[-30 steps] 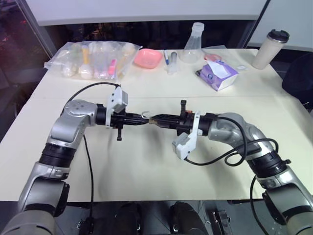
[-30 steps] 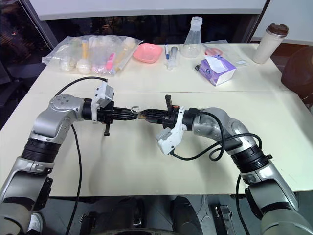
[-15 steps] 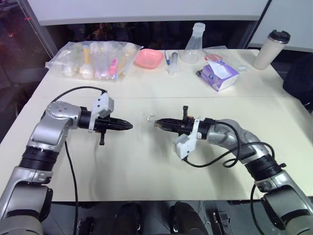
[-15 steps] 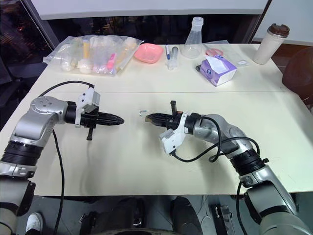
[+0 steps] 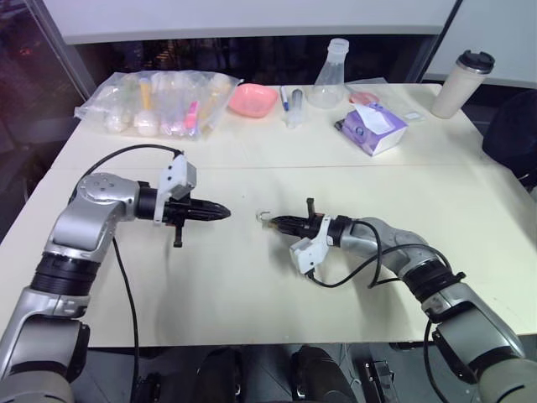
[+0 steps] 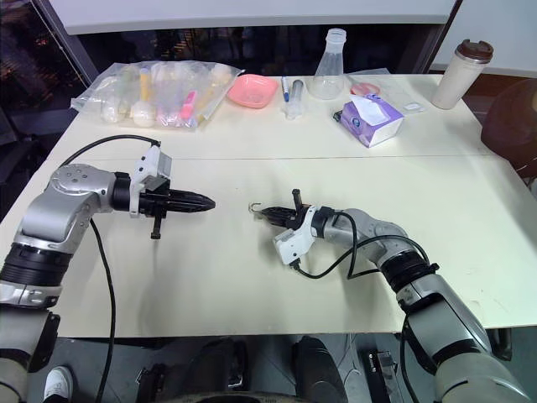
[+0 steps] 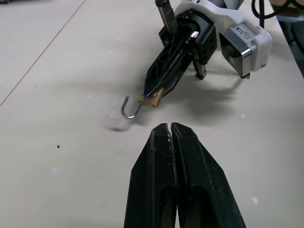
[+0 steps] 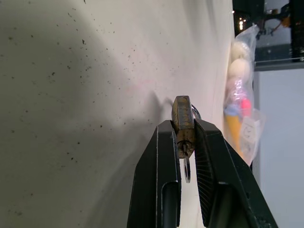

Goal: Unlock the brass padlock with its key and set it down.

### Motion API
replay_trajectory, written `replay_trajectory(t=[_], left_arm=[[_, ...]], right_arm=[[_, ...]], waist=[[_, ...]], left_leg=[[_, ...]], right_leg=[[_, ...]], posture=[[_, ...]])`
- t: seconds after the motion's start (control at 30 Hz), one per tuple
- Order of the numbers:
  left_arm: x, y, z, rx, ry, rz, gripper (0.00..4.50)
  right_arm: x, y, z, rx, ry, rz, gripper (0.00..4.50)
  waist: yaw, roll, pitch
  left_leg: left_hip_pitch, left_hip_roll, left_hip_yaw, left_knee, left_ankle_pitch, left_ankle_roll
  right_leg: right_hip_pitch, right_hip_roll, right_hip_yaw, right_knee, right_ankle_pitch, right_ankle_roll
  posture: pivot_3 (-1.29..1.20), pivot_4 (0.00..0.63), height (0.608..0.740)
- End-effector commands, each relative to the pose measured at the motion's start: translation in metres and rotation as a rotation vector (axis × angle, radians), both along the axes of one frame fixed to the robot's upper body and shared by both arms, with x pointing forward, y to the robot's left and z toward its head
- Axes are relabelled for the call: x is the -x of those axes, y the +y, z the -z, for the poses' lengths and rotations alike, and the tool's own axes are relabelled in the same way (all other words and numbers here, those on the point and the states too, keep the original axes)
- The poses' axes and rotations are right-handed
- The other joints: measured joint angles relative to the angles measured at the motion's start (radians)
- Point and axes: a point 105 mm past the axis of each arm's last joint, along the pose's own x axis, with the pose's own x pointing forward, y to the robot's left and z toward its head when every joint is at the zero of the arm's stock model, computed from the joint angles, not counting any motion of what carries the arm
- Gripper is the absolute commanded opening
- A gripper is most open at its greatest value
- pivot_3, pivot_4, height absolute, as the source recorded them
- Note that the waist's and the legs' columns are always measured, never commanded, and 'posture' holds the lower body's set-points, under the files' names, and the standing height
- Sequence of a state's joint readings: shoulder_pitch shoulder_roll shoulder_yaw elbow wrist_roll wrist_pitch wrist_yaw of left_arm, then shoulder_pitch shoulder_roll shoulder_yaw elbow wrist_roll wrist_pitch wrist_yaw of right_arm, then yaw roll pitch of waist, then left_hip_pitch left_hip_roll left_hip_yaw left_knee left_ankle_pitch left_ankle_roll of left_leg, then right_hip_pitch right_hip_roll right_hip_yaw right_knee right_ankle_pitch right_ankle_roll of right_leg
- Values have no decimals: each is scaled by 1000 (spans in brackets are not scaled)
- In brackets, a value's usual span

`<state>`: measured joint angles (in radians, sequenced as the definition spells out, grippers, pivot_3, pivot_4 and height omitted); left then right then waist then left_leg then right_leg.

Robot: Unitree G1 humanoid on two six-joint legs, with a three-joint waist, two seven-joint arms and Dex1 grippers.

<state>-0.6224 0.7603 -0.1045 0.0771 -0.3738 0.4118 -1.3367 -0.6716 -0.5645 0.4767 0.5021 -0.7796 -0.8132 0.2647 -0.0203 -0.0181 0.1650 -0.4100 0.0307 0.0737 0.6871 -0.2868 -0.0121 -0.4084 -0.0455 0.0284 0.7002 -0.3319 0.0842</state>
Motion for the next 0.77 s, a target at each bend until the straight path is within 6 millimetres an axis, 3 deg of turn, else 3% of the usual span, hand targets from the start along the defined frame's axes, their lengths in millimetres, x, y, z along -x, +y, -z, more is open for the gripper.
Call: replay_trajectory(t=[0.03, 0.2, 0.43, 0.6, 0.77], left_arm=[[2, -1, -11, 15, -39, 7, 0], [2, -3, -11, 17, -37, 12, 0], [8, -5, -12, 36, -2, 39, 0], [12, -2, -10, 9, -14, 46, 0], [16, 2, -11, 15, -24, 26, 0]], right_arm=[[12, 4, 4, -7, 20, -45, 1784], [25, -3, 6, 27, 48, -64, 4371], [49, -32, -11, 80, 46, -50, 4452], [59, -46, -38, 61, 59, 3, 4452], [63, -69, -66, -36, 354, 201, 4452]], waist=[[1, 0, 0], [2, 0, 0], [9, 0, 0], [4, 0, 0], [3, 0, 0]], left_leg=[[0, 0, 0, 0, 0, 0], [0, 0, 0, 0, 0, 0], [1, -1, 0, 0, 0, 0], [1, 0, -1, 0, 0, 0], [1, 0, -1, 0, -2, 3]], right_leg=[[0, 0, 0, 0, 0, 0], [0, 0, 0, 0, 0, 0], [2, -1, 0, 0, 0, 0], [2, -1, 0, -1, 0, 0], [2, -1, 0, 0, 0, 0]], posture=[[0, 150, 715], [0, 150, 715], [0, 150, 715], [0, 150, 715], [0, 150, 715]])
